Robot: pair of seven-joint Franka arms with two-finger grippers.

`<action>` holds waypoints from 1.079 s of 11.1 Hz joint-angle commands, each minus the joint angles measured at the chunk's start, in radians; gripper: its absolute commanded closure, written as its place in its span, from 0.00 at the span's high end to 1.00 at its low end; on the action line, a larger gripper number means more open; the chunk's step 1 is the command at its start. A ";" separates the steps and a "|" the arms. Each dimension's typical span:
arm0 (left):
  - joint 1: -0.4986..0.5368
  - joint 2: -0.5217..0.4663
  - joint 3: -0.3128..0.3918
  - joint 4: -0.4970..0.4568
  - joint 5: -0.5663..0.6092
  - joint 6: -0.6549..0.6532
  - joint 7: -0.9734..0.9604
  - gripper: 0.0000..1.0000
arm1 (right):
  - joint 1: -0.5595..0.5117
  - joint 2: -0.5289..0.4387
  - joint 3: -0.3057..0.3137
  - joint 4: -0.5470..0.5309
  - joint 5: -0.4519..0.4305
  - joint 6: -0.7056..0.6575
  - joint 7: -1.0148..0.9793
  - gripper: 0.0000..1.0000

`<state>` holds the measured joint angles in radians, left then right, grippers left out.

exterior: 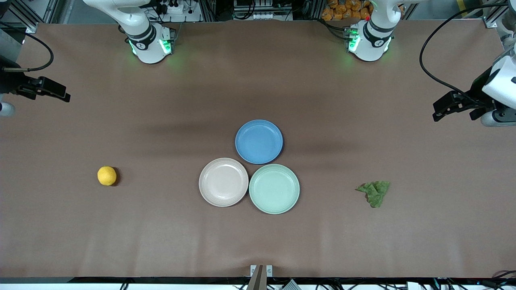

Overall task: Place lemon and lettuce in plates
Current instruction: 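Move the left gripper toward the green lettuce leaf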

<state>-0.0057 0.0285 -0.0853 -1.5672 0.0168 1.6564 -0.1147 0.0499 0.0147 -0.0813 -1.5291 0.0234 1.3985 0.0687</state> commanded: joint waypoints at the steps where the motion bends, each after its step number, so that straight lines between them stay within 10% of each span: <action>1: 0.003 0.002 -0.014 0.012 -0.003 -0.015 -0.011 1.00 | 0.005 -0.001 -0.002 0.004 -0.014 -0.007 0.014 1.00; 6: 0.003 0.069 -0.016 -0.013 -0.009 -0.001 -0.005 1.00 | 0.004 -0.001 -0.002 0.004 -0.013 -0.007 0.014 1.00; 12: -0.004 0.350 -0.016 -0.096 0.006 0.441 -0.005 1.00 | -0.001 -0.001 -0.003 0.001 -0.013 -0.006 0.013 1.00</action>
<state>-0.0057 0.2668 -0.0972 -1.6835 0.0168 1.9638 -0.1147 0.0497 0.0172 -0.0837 -1.5303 0.0230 1.3981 0.0688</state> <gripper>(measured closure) 0.000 0.000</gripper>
